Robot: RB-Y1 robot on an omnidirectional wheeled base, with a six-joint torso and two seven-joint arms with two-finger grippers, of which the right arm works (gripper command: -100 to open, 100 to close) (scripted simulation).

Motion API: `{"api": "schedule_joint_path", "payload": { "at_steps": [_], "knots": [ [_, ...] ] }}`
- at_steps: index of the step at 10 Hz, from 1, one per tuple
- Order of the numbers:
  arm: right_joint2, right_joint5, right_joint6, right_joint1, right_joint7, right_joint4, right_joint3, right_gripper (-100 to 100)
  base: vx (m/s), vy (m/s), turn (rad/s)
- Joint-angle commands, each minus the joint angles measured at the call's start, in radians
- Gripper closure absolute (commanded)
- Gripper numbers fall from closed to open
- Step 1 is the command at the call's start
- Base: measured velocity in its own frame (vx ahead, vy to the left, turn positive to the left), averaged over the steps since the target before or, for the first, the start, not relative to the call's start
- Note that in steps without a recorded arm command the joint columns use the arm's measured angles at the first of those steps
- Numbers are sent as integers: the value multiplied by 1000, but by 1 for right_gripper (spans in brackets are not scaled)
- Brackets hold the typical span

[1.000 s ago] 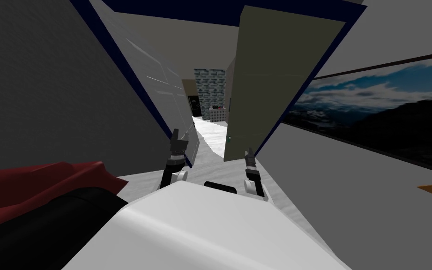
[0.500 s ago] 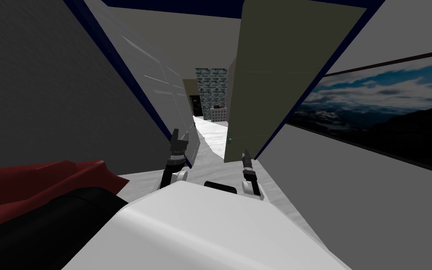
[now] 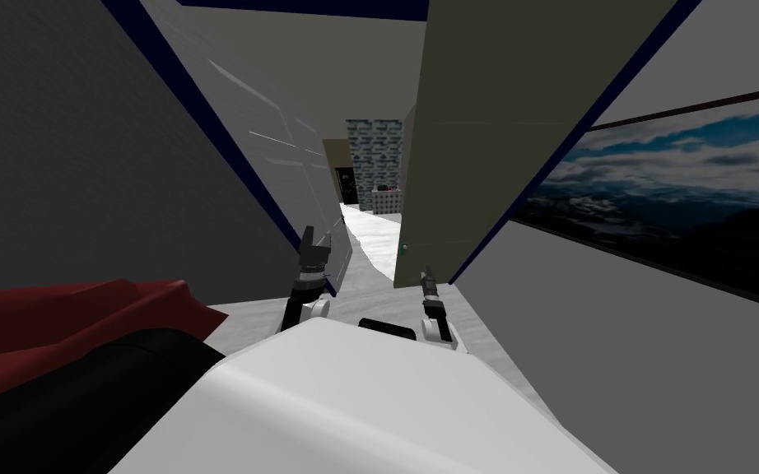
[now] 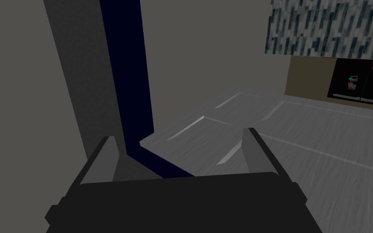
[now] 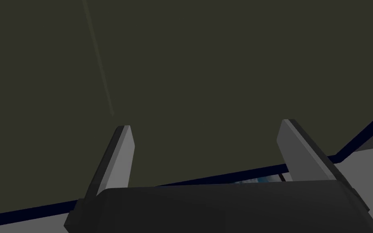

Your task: Push the door open

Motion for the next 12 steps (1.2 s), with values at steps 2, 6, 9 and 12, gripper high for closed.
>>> {"api": "schedule_joint_path", "payload": {
  "at_steps": [2, 6, 9, 12],
  "knots": [
    [6, 3, -11, -22, -3, 68, 11, -100, 84, -40, 55],
    [19, 8, -32, -58, -7, 180, 26, -100, 99, -40, 58],
    [34, 11, -50, -90, -10, 275, 39, -100, 92, -55, 60],
    [48, 14, -65, -116, -13, 353, 50, -100, 127, -62, 59]
  ]
}}
